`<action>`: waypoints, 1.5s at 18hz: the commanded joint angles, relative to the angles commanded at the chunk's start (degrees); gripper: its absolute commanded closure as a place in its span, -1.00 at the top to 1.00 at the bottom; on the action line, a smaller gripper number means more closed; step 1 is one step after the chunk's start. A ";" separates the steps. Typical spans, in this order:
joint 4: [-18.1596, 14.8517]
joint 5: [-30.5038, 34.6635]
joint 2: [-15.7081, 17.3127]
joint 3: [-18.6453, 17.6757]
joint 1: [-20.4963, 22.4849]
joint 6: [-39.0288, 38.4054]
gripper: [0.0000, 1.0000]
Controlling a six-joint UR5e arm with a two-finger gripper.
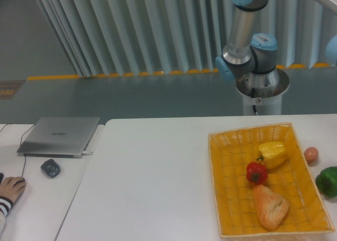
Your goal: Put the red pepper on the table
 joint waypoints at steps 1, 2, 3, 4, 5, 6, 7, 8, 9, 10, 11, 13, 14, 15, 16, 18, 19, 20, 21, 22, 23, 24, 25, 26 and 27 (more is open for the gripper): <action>0.00 0.00 0.09 -0.09 0.00 0.00 1.00; 0.00 0.00 0.17 -0.17 0.00 0.09 1.00; 0.00 0.00 0.35 -0.26 0.00 0.09 1.00; -0.09 0.00 0.87 -0.44 -0.26 0.09 1.00; -0.09 0.00 1.49 -0.61 -0.61 0.09 1.00; 0.09 0.00 1.67 -1.14 -0.88 0.00 1.00; 0.09 0.00 1.84 -1.49 -1.23 -0.09 1.00; 0.17 -0.09 2.11 -2.19 -1.23 -0.26 1.00; 0.70 -0.09 2.37 -2.81 -1.23 -0.70 1.00; 1.49 -0.17 2.63 -3.77 -1.14 -0.96 1.00; 2.45 -0.35 2.98 -4.74 -1.05 -1.40 1.00; 3.34 -0.53 4.30 -6.06 -1.14 -4.21 1.00; 3.34 -1.92 4.83 -6.76 -1.32 -7.35 1.00; 3.34 -3.93 5.62 -7.55 -1.40 -10.95 1.00; 3.34 -6.83 6.32 -8.52 -1.41 -16.12 1.00; 3.34 -7.47 7.20 -9.23 -1.58 -21.33 1.00; 3.34 -7.47 7.56 -9.58 -2.71 -23.10 1.00; 3.08 -7.47 7.91 -9.75 -3.33 -24.85 1.00; 3.34 -7.56 8.26 -10.36 -3.86 -28.09 1.00; 3.43 -7.47 8.87 -11.07 -4.91 -33.69 1.00; 3.43 -7.56 9.14 -11.25 -5.79 -36.10 1.00; 3.43 -7.65 9.23 -11.42 -6.76 -37.95 1.00; 3.43 -8.26 9.32 -11.60 -7.81 -40.14 1.00; 3.51 -10.35 9.75 -12.38 -9.04 -45.21 1.00; 4.21 -11.85 10.89 -13.35 -9.66 -50.92 1.00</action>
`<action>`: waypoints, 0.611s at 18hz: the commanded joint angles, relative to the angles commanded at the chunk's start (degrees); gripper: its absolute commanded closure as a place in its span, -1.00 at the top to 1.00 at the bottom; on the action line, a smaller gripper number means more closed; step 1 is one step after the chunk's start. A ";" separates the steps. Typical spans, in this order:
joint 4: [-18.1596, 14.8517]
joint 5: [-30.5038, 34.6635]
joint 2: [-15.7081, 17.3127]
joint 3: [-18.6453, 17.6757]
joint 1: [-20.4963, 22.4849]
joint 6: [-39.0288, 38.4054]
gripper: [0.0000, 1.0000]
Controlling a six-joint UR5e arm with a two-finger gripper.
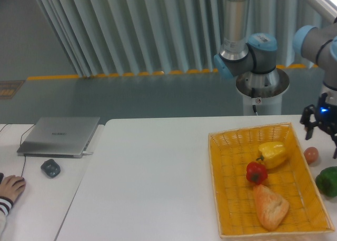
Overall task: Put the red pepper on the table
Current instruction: 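Move the open gripper over the red pepper and lower it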
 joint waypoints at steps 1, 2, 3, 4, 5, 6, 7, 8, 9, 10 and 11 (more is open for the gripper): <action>1.23 -0.28 0.27 -0.71 -0.79 -2.93 1.00; 2.46 -0.28 0.45 -1.23 -2.02 -5.22 1.00; 3.34 -0.28 0.45 -1.59 -2.90 -6.72 1.00; 3.43 -0.28 0.54 -1.94 -3.52 -8.48 1.00; 3.43 -0.28 0.71 -2.03 -4.22 -9.89 1.00; 3.52 -0.19 0.71 -2.29 -4.92 -10.86 1.00; 4.13 -0.10 0.71 -3.16 -6.23 -12.00 1.00; 4.75 0.07 0.45 -3.43 -7.29 -12.79 1.00; 5.97 0.07 -0.07 -3.87 -8.61 -13.67 1.00; 6.68 0.07 -0.77 -4.40 -9.75 -14.20 1.00; 7.21 0.16 -1.04 -4.84 -10.63 -14.90 1.00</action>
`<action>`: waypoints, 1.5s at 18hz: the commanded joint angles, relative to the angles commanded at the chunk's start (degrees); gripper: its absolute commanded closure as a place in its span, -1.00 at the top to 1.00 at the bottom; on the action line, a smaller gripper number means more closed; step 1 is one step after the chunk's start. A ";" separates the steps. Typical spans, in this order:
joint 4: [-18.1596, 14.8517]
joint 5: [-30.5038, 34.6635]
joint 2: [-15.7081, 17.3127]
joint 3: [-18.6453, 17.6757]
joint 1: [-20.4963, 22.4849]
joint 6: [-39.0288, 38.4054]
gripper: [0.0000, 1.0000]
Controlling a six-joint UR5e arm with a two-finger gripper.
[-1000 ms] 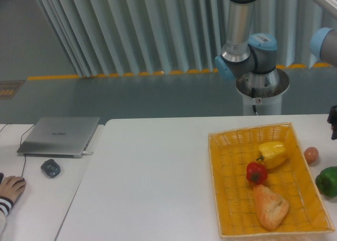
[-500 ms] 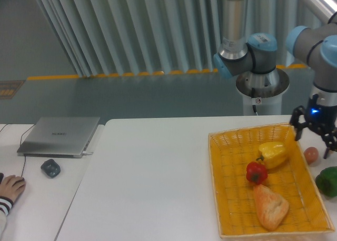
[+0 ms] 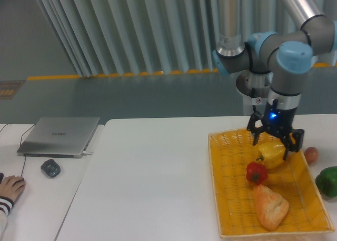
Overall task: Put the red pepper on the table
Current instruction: 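Move the open gripper over the red pepper and lower it, then close the gripper on the red pepper and lift it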
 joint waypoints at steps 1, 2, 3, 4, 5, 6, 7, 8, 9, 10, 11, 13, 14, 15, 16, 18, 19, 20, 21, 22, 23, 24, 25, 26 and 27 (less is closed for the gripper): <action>1.05 0.35 -0.09 -0.53 -0.70 -0.88 1.00; 2.02 0.70 -0.09 -0.97 -1.23 -1.67 1.00; 2.37 1.05 0.00 -1.32 -1.76 -2.37 1.00; 2.55 1.32 -0.09 -1.58 -2.11 -2.73 1.00; 2.55 1.93 -0.09 -1.67 -2.21 -2.99 1.00; 2.55 2.37 -0.18 -1.85 -2.29 -3.34 1.00; 2.64 2.63 -0.27 -2.02 -2.29 -3.35 1.00; 2.64 2.90 -0.27 -2.11 -2.29 -3.35 0.98; 2.73 3.51 -0.27 -2.29 -2.29 -3.35 0.95; 3.08 4.21 -0.44 -2.38 -2.29 -3.35 0.95; 3.52 4.74 -0.79 -2.46 -2.29 -3.35 0.95; 3.87 5.36 -1.58 -2.47 -2.29 -3.35 0.96; 3.87 5.97 -1.93 -2.47 -2.29 -3.35 0.97; 3.96 6.50 -2.02 -2.47 -2.29 -3.35 0.98; 3.96 6.59 -2.29 -2.47 -2.29 -3.35 0.98; 4.22 6.68 -2.46 -2.47 -2.29 -3.43 0.99; 4.40 6.77 -2.72 -2.47 -2.29 -3.43 1.00; 4.40 6.86 -2.99 -2.47 -2.29 -3.61 1.00; 4.49 6.86 -3.16 -2.47 -2.29 -3.61 1.00; 5.01 6.86 -3.43 -2.55 -2.29 -3.70 1.00; 5.71 6.86 -3.52 -2.73 -2.29 -3.96 1.00; 6.07 6.86 -3.78 -2.82 -2.29 -4.05 1.00; 6.07 6.94 -3.87 -2.82 -2.29 -4.05 1.00; 6.16 6.94 -3.96 -2.82 -2.29 -4.05 1.00; 6.16 6.94 -4.04 -2.82 -2.38 -4.05 1.00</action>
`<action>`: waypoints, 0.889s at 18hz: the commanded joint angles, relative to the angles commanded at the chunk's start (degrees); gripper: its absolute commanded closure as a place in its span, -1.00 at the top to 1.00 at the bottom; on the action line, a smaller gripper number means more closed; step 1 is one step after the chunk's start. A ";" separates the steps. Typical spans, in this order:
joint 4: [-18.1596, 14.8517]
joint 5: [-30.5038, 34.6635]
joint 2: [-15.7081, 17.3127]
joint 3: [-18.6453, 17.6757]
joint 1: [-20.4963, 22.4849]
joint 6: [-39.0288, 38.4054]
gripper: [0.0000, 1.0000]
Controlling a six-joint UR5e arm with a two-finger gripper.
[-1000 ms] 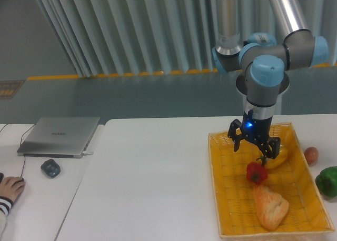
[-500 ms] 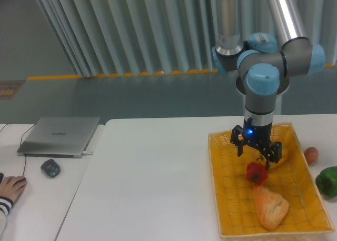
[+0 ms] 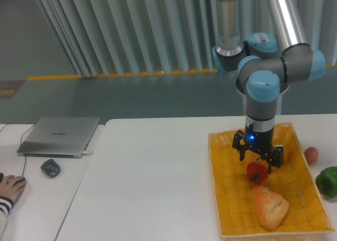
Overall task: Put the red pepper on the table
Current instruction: 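Close the gripper on the red pepper and lift it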
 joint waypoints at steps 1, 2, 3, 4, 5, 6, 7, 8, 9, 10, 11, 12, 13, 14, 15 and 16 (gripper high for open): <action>0.09 0.00 0.00 0.00 0.00 0.00 1.00; 0.44 0.00 -0.35 0.00 -0.17 0.00 1.00; 0.79 0.00 -0.53 0.00 -0.35 0.00 1.00; 1.05 0.00 -0.88 0.00 -0.53 0.00 1.00; 1.40 0.09 -1.23 0.09 -0.53 0.00 1.00; 2.36 1.13 -1.75 0.00 -0.62 -0.35 1.00; 2.55 2.80 -2.02 0.09 -1.14 -1.05 1.00; 2.64 3.07 -2.46 0.17 -1.23 -1.05 0.99; 2.81 3.08 -2.46 0.18 -1.23 -1.05 0.99; 2.90 3.08 -2.46 0.18 -1.23 -1.05 0.98; 2.90 3.08 -2.46 0.18 -1.23 -0.88 0.97; 2.90 3.08 -2.46 0.26 -1.23 -0.88 0.93; 2.90 3.08 -2.46 0.26 -1.23 -0.88 0.76; 2.81 3.08 -2.46 0.26 -1.23 -0.79 0.56; 2.90 3.08 -2.46 0.26 -1.23 -0.79 0.30; 2.90 3.08 -2.46 0.26 -1.23 -0.79 0.17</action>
